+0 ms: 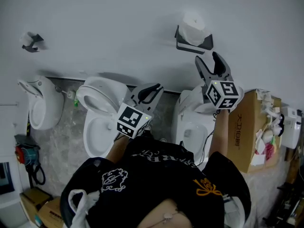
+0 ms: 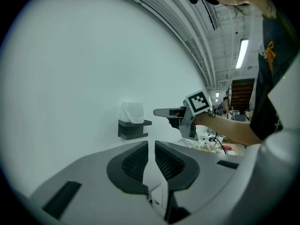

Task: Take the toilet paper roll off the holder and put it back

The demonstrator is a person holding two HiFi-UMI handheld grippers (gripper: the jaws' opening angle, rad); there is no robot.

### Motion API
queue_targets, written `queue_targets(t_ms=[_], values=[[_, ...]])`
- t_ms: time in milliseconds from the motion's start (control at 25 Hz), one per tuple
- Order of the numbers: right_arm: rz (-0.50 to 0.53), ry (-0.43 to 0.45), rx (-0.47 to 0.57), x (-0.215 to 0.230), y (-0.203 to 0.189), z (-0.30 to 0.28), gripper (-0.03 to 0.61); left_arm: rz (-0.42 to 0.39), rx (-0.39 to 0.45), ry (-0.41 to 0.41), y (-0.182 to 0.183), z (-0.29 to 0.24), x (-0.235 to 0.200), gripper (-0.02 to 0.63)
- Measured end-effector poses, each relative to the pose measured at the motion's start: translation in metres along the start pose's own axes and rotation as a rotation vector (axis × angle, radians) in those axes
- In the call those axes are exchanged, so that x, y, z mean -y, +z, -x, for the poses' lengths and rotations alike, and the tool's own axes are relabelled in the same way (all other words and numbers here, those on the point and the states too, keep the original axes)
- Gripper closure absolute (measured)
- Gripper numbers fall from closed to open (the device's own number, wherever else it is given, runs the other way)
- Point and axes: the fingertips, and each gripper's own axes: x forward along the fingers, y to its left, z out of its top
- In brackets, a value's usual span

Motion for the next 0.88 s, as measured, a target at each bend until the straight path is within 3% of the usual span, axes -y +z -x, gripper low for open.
queue_targets(t_ms=[520,880], values=[[-0.192,0.07,-0.096,-0.054,-0.095,0.113,0.334,0.034,-0.089,-0.007,-0.033,-0.002,0.076,0.565],[-0.166,0.209,-0.187,-0.108,-0.146,0.146,0.39,0.114,-0.168,0.06,-0.072,0.023,0.11,0.565]])
